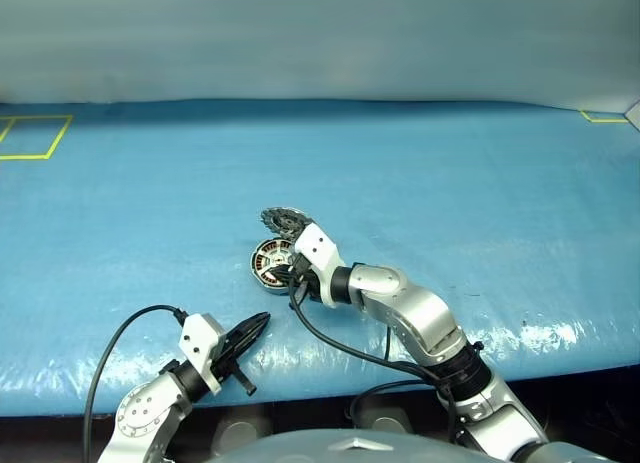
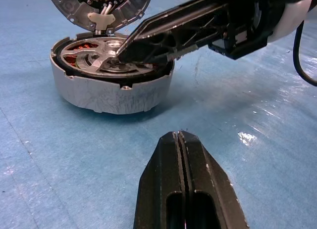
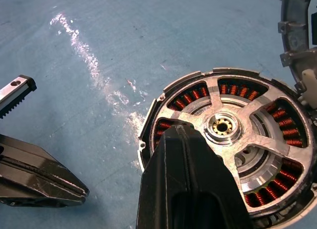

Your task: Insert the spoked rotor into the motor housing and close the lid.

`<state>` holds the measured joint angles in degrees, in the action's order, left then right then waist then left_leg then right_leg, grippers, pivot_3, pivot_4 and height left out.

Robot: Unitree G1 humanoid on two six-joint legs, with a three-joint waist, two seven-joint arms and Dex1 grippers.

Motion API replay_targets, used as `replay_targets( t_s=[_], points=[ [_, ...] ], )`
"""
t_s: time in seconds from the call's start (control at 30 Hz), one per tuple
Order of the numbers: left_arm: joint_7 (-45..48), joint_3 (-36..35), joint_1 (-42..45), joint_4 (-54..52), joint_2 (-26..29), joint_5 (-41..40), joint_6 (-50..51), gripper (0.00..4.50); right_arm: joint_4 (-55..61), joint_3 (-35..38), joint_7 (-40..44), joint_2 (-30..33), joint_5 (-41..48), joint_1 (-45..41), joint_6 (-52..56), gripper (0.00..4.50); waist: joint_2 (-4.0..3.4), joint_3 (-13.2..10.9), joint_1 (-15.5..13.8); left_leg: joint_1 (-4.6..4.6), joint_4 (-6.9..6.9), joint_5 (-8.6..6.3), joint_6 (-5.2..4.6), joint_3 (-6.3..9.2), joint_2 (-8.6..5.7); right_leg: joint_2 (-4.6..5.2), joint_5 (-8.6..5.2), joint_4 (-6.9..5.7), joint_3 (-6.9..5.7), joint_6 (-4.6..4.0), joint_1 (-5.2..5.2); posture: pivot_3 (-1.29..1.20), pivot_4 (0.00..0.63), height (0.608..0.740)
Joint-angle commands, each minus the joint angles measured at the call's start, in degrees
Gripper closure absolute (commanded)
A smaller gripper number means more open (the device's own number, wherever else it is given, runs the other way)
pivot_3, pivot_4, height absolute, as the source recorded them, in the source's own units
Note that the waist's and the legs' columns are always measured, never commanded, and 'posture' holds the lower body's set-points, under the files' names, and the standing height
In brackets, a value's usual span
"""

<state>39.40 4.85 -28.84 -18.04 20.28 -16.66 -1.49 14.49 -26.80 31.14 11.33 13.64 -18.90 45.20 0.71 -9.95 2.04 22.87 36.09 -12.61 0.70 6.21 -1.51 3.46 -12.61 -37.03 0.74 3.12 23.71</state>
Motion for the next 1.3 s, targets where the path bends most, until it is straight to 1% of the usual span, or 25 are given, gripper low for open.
replay_targets(
  t_s=[0.03,0.23,0.4,0.67,0.77,0.93,1.03,1.13,1.17,1.2,1.3],
  points=[
    [-0.35,0.14,-0.09,-1.89,0.24,-0.42,0.02,4.46,0.93,0.69,0.22,-0.11,0.23,-0.28,-0.31,4.50,0.00,0.00,0.00,0.00,-0.03,0.00,0.00,0.00,0.00,0.00,0.00,0.02,0.00,0.00,0.00,0.00,0.150,0.740],
    [-0.59,0.52,0.28,-2.12,0.54,-0.52,0.35,4.46,2.01,2.50,-0.15,-1.61,1.20,-1.45,-1.35,4.50,0.00,0.00,-0.01,0.00,-0.05,0.00,0.00,-0.02,0.00,0.00,0.01,0.06,0.00,0.02,-0.01,0.00,0.150,0.740],
    [-0.50,0.93,0.69,-2.21,0.58,-0.44,0.79,4.46,-0.48,4.05,-2.45,-4.09,0.16,-2.39,-2.58,4.50,0.00,0.00,0.03,0.01,-0.07,0.00,0.00,-0.02,0.00,-0.02,0.01,0.06,0.00,0.02,0.01,0.00,0.150,0.740],
    [-0.78,1.41,0.71,-2.30,0.56,-0.14,0.91,4.46,-4.84,2.85,-3.26,-5.19,-1.09,-2.13,-2.51,4.50,-0.02,0.01,0.02,0.00,-0.08,0.00,0.00,-0.03,-0.01,-0.02,0.04,0.08,0.00,0.02,-0.01,0.00,0.150,0.740],
    [-0.98,1.49,0.69,-2.36,0.54,-0.07,0.86,4.46,-6.91,1.42,-3.92,-4.35,-2.70,-1.57,-0.79,4.50,-0.06,0.04,0.06,-0.08,-0.08,0.00,0.00,-0.03,-0.01,-0.02,0.03,0.07,0.01,0.02,-0.07,0.00,0.150,0.740],
    [-1.07,1.58,0.60,-2.49,0.71,-0.02,1.03,4.46,-5.79,-0.30,-2.92,-2.68,-2.90,-1.52,3.38,4.50,-0.29,0.30,0.04,-0.25,-0.08,0.00,0.00,-0.04,0.00,-0.01,0.02,0.08,0.01,0.01,-0.19,0.00,0.150,0.740],
    [-1.03,1.70,0.66,-2.55,0.80,-0.08,1.27,4.46,-3.92,-6.28,2.30,2.66,-5.23,-1.76,-0.37,4.50,-0.38,0.53,0.02,-0.26,-0.07,0.00,-0.01,-0.03,-0.02,0.00,0.02,0.11,0.00,0.02,-0.18,0.00,0.150,0.740],
    [-0.98,1.79,0.69,-2.59,0.88,-0.09,1.35,4.46,-3.75,-10.19,4.90,6.45,-8.78,-1.86,-7.27,4.50,-0.42,0.77,0.04,-0.30,-0.11,-0.02,-0.03,-0.04,-0.02,0.01,0.00,0.19,-0.03,0.00,-0.20,0.00,0.150,0.740],
    [-0.99,1.81,0.72,-2.58,0.89,-0.12,1.40,4.46,-4.41,-10.14,4.31,6.45,-9.44,-1.73,-7.79,4.50,-0.45,0.79,0.07,-0.28,-0.10,-0.02,-0.03,-0.04,-0.03,0.01,0.00,0.16,-0.03,0.00,-0.24,0.00,0.150,0.740],
    [-1.00,1.85,0.76,-2.58,0.92,-0.11,1.44,4.46,-5.09,-8.61,3.12,5.19,-8.73,-1.31,-6.69,4.50,-0.45,0.82,0.10,-0.29,-0.11,-0.02,-0.03,-0.05,-0.01,0.00,0.00,0.15,-0.02,0.01,-0.24,0.00,0.150,0.740],
    [-1.02,1.84,0.68,-2.72,1.02,-0.18,1.60,4.46,-5.74,-2.04,0.03,-0.47,-4.19,0.33,-1.59,4.50,-0.36,0.89,0.10,-0.34,-0.09,-0.01,-0.02,-0.05,0.05,-0.10,0.00,0.08,-0.01,0.00,-0.25,0.00,0.150,0.740]
  ],
)
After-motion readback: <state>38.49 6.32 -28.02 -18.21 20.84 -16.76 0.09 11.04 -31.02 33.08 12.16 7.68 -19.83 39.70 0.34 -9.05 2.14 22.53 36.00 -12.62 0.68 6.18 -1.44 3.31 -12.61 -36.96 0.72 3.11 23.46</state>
